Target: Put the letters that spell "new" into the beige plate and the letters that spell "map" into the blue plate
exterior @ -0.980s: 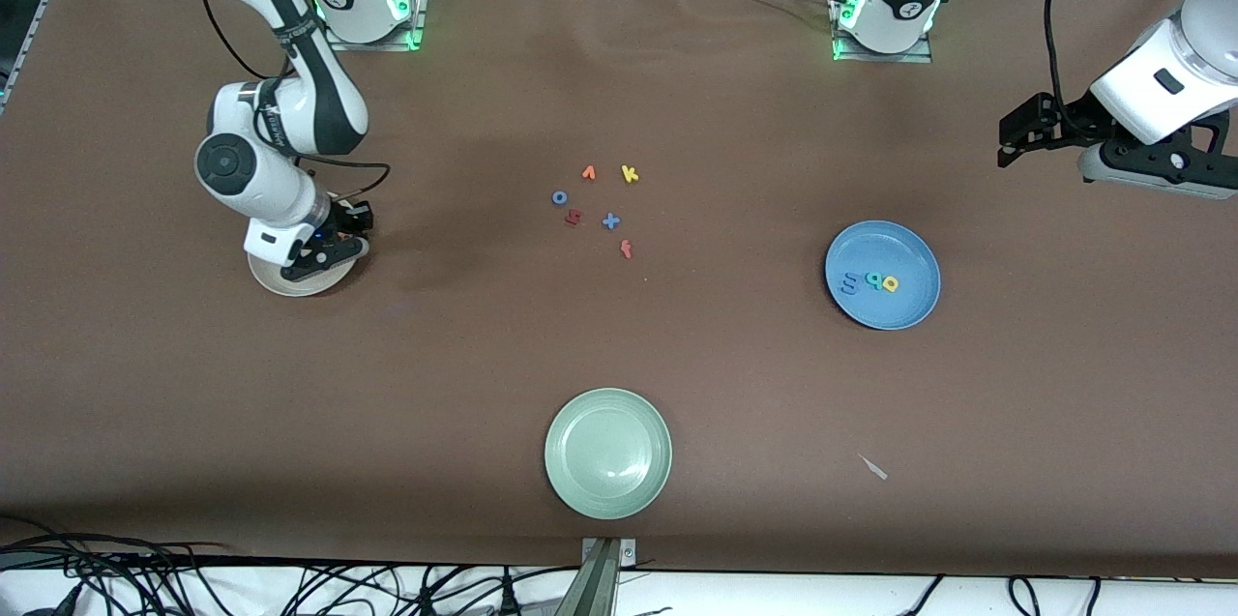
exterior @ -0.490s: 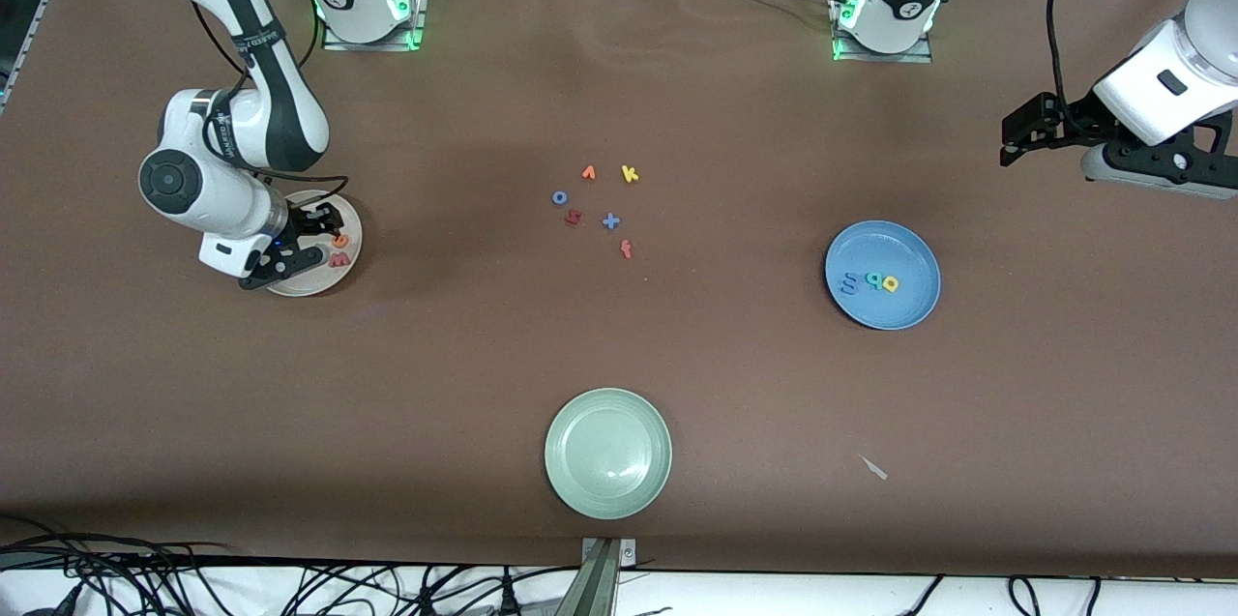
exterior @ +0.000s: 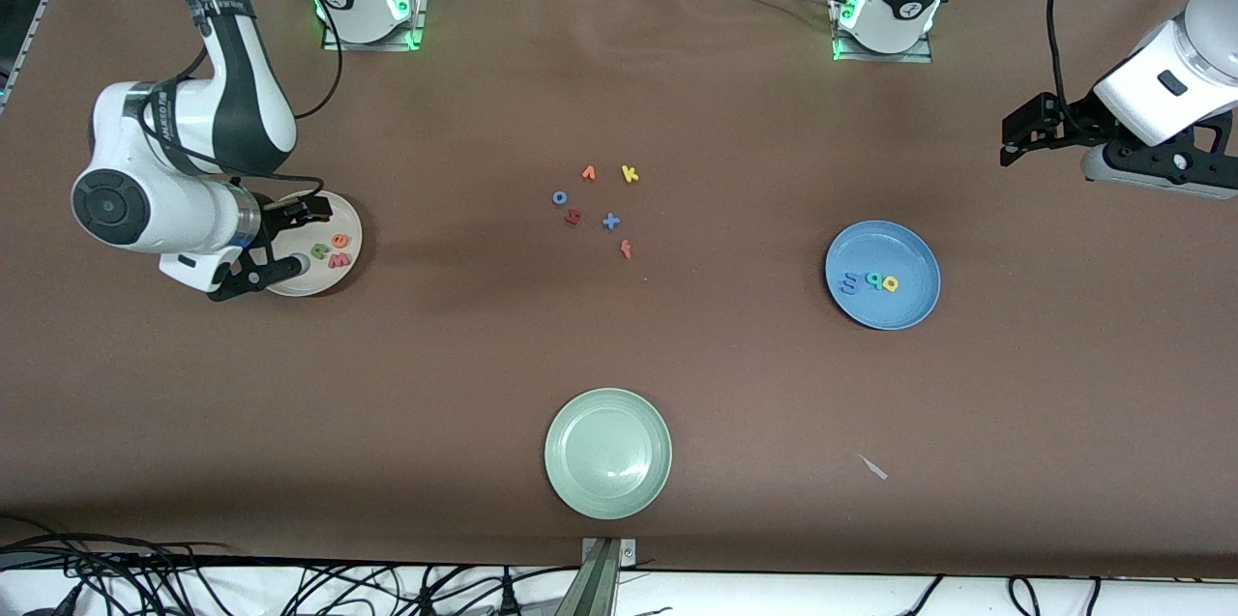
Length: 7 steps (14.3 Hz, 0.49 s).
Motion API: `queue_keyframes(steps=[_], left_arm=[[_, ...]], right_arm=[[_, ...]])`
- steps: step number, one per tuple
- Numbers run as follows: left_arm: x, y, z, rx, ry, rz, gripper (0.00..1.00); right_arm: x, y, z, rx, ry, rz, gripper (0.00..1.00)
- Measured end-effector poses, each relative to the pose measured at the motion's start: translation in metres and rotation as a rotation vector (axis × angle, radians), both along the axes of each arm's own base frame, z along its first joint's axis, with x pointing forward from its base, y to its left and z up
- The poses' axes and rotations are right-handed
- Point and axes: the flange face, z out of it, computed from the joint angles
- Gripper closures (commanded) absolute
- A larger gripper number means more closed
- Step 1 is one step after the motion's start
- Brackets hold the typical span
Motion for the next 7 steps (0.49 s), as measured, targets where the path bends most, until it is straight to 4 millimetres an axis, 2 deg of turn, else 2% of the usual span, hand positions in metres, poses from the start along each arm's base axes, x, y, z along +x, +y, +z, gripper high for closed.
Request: queue_keyframes(steps=[4,7], left_arm=[[0.000,0.000,0.000,0.000,0.005,0.000,0.00],[0.000,0.000,-0.001,0.000,0.006,0.000,0.00]], right_arm=[[0.000,0.009,0.062,0.000,0.016,-0.010,0.00],[-0.017,0.010,0.119,0.023,-0.029,-0.034,0.00]])
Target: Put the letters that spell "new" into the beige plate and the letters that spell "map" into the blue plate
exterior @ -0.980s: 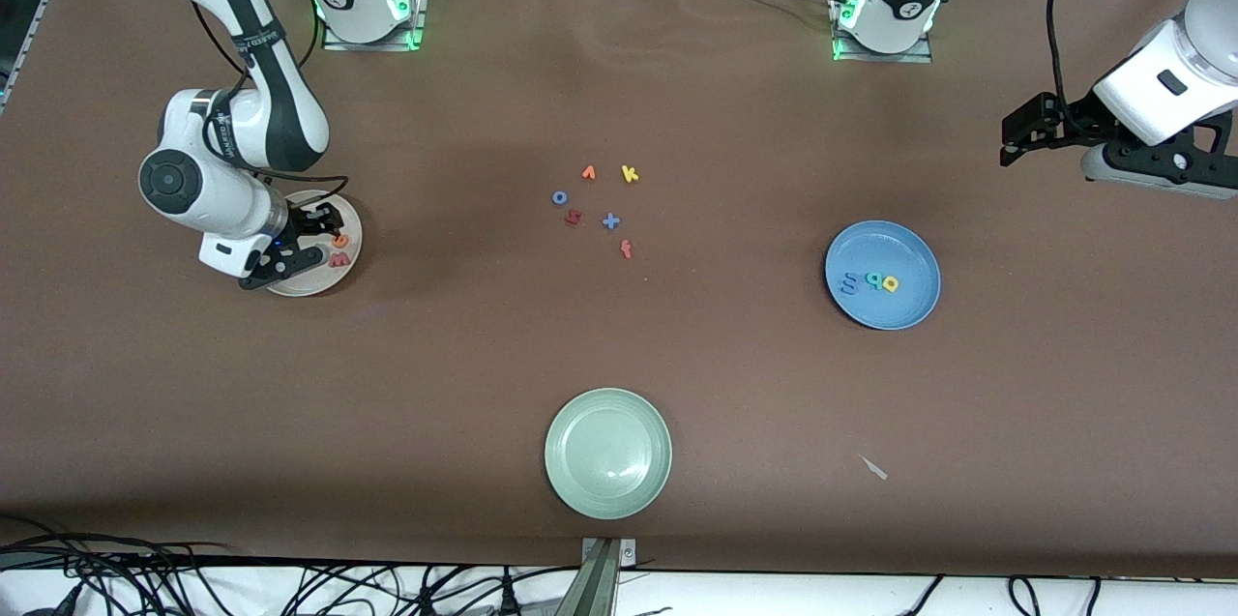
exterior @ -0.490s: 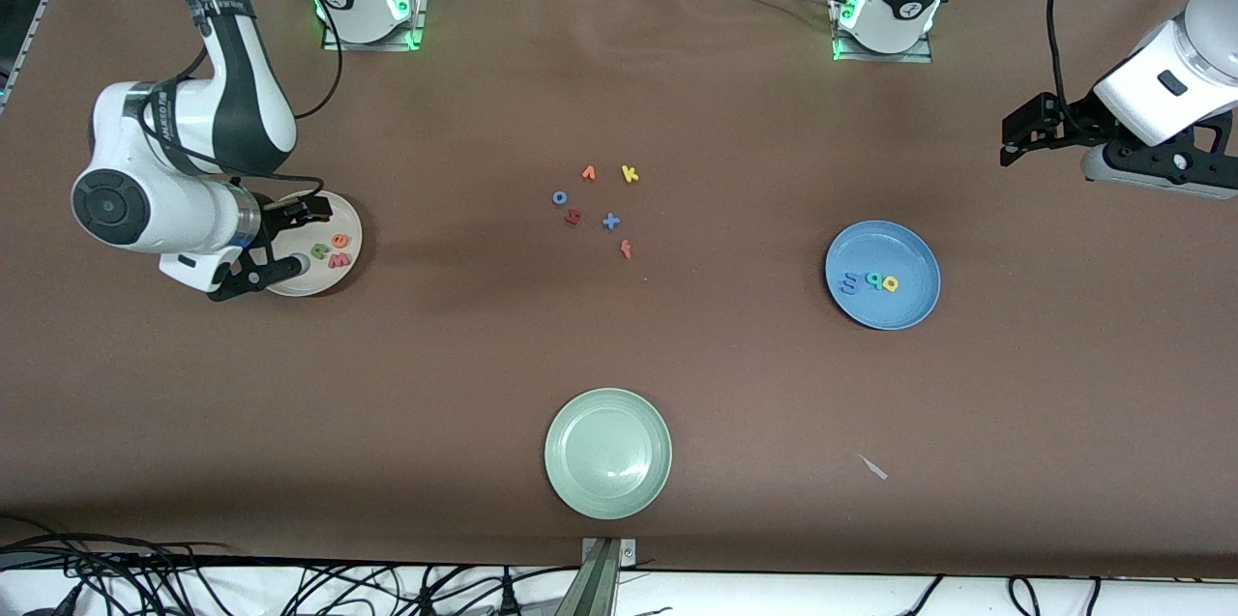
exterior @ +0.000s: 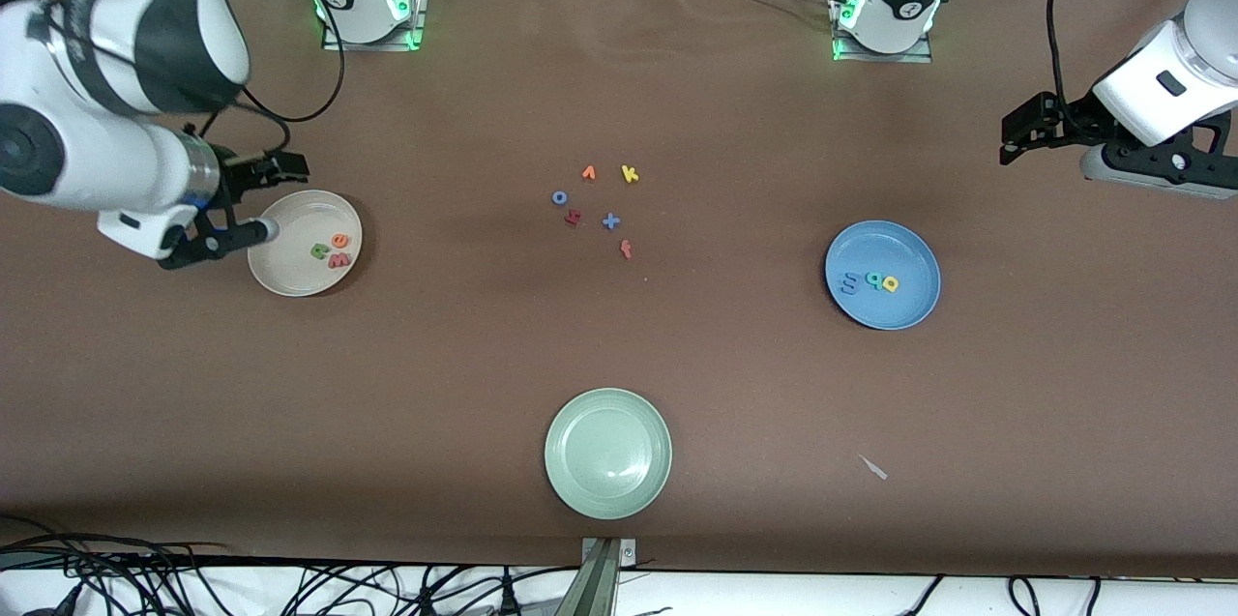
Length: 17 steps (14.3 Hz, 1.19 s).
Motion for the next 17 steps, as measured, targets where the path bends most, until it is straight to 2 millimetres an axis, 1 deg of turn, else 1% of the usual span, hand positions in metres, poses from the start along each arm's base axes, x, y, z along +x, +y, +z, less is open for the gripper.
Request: queue_keyframes(steps=[2,3,5,7,10,13,17], left_arm=[[0.000,0.000,0.000,0.000,0.000,0.000,0.00],[0.000,0.000,0.000,0.000,0.001,0.000,0.00],[0.000,0.000,0.000,0.000,0.003,0.000,0.00],[-0.001,0.000,-0.001,0.001,0.007,0.000,0.00],[-0.001,0.000,-0.001,0.001,0.008,0.000,0.00],[-0.001,0.000,-0.001,0.001,0.008,0.000,0.00],[-0.001,0.000,-0.001,0.001,0.009,-0.001,0.00]], right_arm=[[-0.014,-0.009,0.038,-0.003,-0.047,-0.006,0.00],[-0.020,-0.014,0.054,-0.021,-0.068,-0.016,0.00],[-0.028,-0.020,0.076,-0.050,-0.109,-0.105,0.00],[-0.032,-0.029,0.092,-0.071,-0.143,-0.222,0.00],[-0.035,-0.035,0.101,-0.079,-0.162,-0.278,0.00],[-0.035,-0.040,0.101,-0.080,-0.163,-0.287,0.00],[-0.034,-0.054,0.101,-0.080,-0.165,-0.309,0.00]])
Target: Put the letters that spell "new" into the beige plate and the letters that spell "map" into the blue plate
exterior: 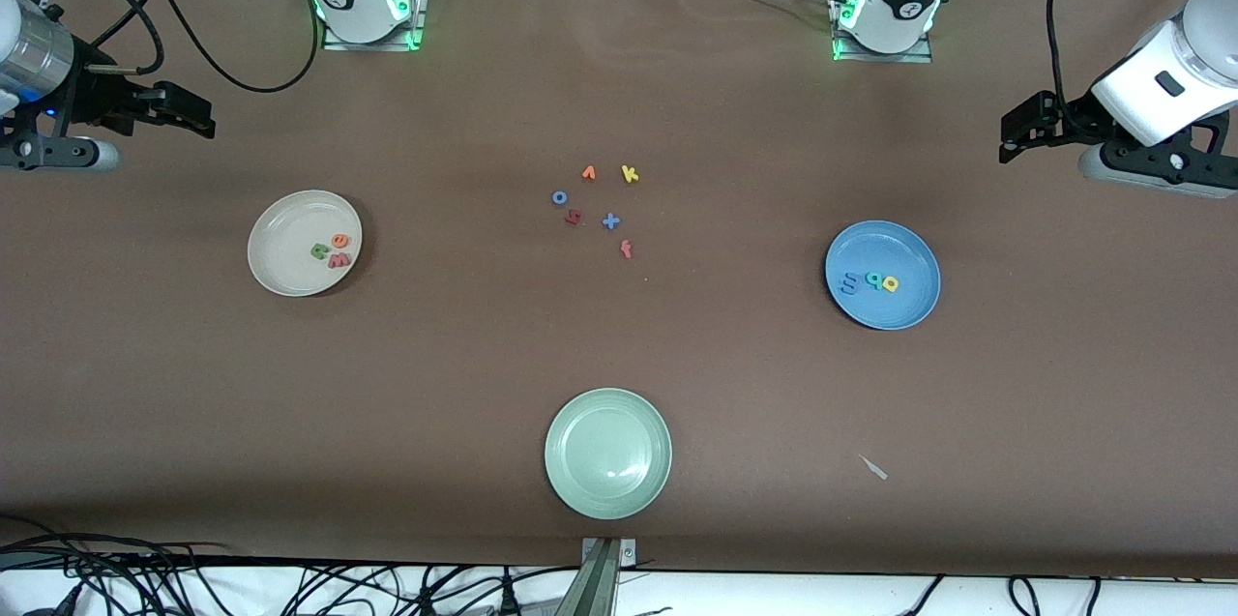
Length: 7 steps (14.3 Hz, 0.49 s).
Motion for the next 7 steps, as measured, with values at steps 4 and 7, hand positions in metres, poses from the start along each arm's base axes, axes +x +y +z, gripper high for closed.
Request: queue_keyframes(steps=[4,7], left_arm=[[-0.0001,-0.0007,0.0000,0.000,0.001,-0.001,0.00],[-0.0002,-0.0015,-0.0001,0.000,0.001,-0.003,0.00]], right_arm=[[0.0015,-0.0025,-0.0007,0.000,-0.005,-0.004,0.00],[0.0038,-0.0012,-0.0010,0.001,-0.018,-0.002,0.00]])
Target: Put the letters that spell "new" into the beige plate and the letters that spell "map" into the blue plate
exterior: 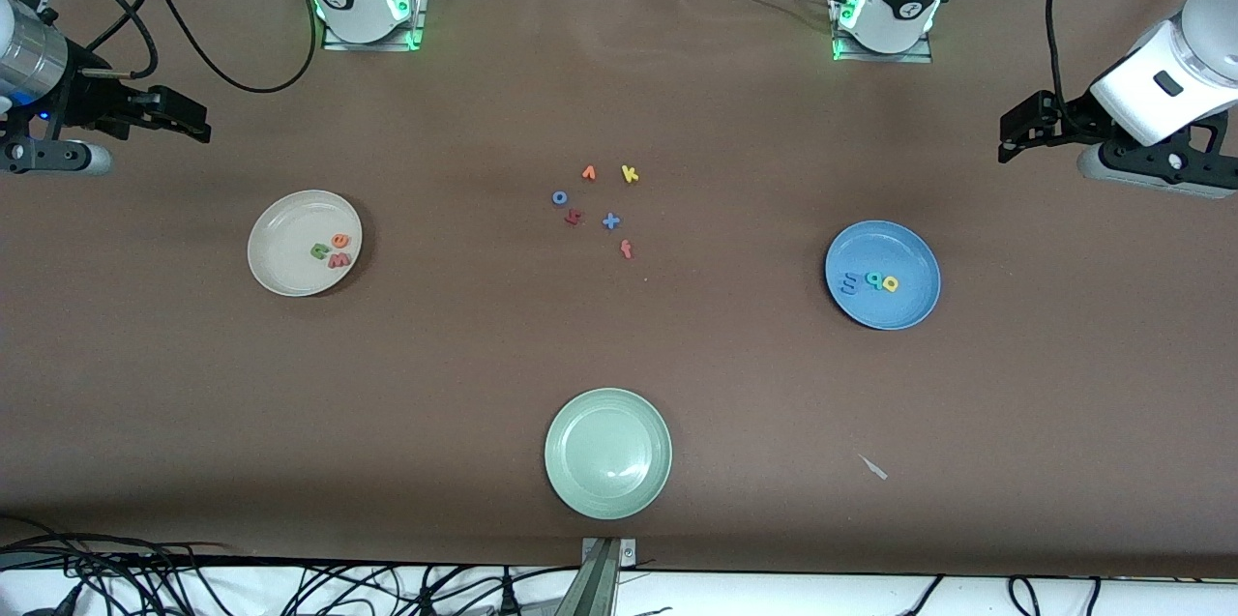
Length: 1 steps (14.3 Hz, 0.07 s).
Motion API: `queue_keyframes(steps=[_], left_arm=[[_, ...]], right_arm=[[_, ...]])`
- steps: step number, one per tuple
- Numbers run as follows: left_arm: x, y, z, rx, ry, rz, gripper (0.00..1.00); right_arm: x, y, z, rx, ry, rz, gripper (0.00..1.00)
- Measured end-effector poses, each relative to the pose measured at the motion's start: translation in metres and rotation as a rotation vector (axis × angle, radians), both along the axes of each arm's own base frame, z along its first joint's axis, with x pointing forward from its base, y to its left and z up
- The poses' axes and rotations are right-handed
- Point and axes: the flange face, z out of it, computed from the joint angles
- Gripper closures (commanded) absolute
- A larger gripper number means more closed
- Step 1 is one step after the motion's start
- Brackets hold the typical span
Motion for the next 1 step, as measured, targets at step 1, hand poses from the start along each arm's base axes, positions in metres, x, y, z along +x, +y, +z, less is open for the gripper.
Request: queue_keyframes(steps=[1], left_arm=[[-0.0001,-0.0008,0.0000,0.000,0.000,-0.001,0.00]], right_arm=[[0.0006,0.0005,0.0000,0.000,-0.004,0.001,0.00]])
